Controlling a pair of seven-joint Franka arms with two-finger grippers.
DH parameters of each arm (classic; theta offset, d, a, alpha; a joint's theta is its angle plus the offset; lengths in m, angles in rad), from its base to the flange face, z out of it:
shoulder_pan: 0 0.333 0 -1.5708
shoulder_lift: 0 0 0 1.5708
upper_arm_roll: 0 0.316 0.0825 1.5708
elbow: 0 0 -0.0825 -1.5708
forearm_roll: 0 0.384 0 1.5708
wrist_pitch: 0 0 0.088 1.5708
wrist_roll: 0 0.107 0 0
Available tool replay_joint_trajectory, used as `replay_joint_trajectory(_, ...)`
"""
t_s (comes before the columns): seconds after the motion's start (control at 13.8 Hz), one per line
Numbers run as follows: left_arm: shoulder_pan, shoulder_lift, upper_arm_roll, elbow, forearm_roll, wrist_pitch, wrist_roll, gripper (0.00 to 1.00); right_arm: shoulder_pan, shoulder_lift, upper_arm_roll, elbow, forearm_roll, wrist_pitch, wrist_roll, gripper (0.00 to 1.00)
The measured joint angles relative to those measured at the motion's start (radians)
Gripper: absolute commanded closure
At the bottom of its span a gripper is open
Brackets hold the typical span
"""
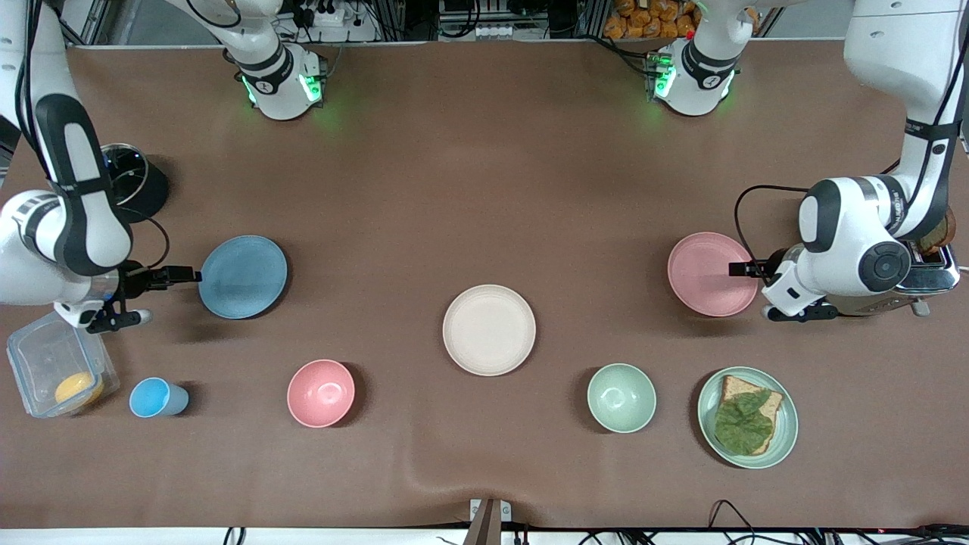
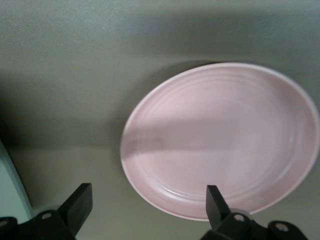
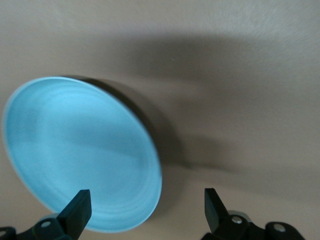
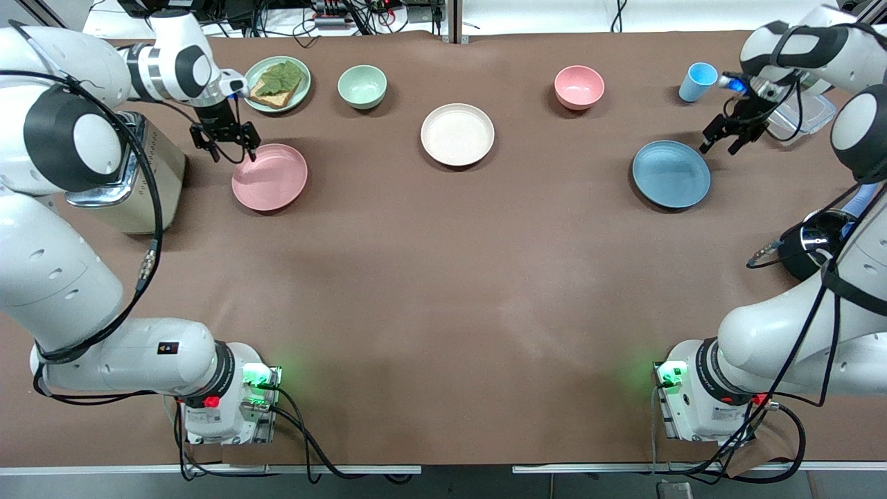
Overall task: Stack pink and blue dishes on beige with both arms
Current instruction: 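Reach the right gripper to the blue plate while the left gripper reaches the pink plate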
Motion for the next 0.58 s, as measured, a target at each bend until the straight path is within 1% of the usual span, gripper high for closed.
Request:
replay_joint_trajectory(0.07, 0.019, 0.008, 0.000, -0.009, 0.000, 0.019, 0.027, 0.00, -0.007, 0.023, 0.000, 0.000, 0.010, 0.007, -0.019, 0.00)
replay_joint_trajectory(0.14, 0.041, 0.021, 0.000, -0.015, 0.000, 0.040, 0.054, 0.08, -0.011, 0.042, 0.000, 0.000, 0.013, 0.010, -0.030, 0.00)
replay_joint_trajectory(0.29, 0.080, 0.057, -0.001, -0.019, -0.004, 0.077, 0.106, 0.29, -0.011, 0.065, 0.004, 0.001, 0.015, 0.011, -0.040, 0.00)
replay_joint_trajectory(0.36, 0.090, 0.074, -0.001, -0.019, -0.016, 0.088, 0.118, 0.37, -0.010, 0.070, 0.009, 0.001, 0.015, 0.011, -0.041, 0.22)
replay_joint_trajectory(0.43, 0.092, 0.087, -0.002, -0.019, -0.027, 0.094, 0.120, 0.44, -0.010, 0.073, 0.013, 0.001, 0.015, 0.010, -0.044, 0.46)
replay_joint_trajectory(0.51, 0.091, 0.095, -0.005, -0.019, -0.037, 0.098, 0.121, 0.56, -0.008, 0.073, 0.015, 0.001, 0.015, 0.008, -0.053, 0.74)
replay_joint_trajectory(0.58, 0.090, 0.099, -0.009, -0.019, -0.040, 0.099, 0.121, 0.66, -0.006, 0.073, 0.017, 0.001, 0.015, 0.006, -0.062, 0.91)
